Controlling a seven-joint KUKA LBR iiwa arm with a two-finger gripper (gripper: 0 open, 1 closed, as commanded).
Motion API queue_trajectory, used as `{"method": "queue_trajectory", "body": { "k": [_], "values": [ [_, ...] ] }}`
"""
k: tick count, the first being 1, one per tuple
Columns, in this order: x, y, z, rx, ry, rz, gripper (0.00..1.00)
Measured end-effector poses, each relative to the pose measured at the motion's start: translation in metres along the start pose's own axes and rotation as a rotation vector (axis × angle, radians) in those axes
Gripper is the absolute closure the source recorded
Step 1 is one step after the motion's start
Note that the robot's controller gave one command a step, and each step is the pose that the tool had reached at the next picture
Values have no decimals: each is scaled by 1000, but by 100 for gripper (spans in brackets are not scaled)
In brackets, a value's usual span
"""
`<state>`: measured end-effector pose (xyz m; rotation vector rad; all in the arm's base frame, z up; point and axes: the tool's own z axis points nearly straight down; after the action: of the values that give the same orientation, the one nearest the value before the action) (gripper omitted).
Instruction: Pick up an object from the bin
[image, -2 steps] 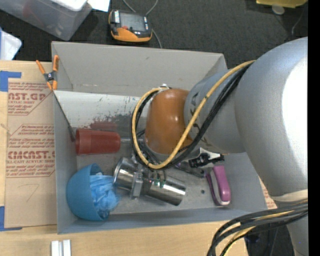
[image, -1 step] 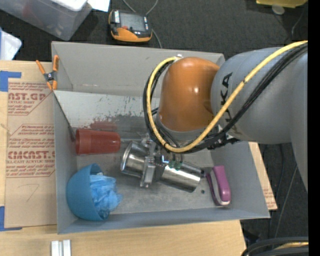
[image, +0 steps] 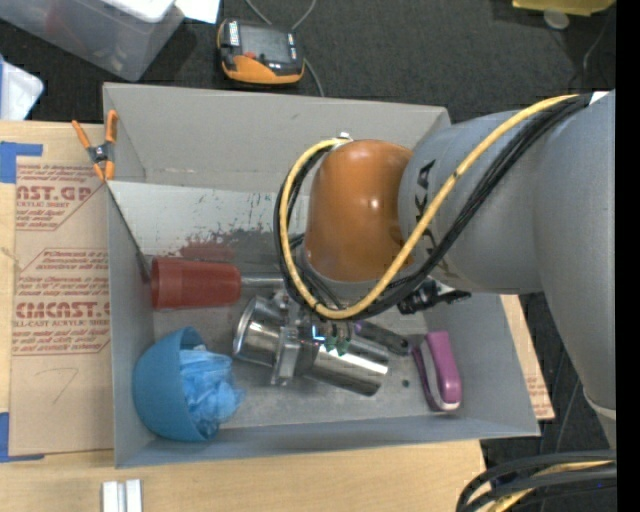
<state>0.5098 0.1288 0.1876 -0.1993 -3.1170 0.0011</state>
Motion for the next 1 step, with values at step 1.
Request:
{"method": "queue_trajectory", "body": {
  "k": [1],
  "values": [
    [1, -20, -3, -3, -5, 25, 100]
  ]
}}
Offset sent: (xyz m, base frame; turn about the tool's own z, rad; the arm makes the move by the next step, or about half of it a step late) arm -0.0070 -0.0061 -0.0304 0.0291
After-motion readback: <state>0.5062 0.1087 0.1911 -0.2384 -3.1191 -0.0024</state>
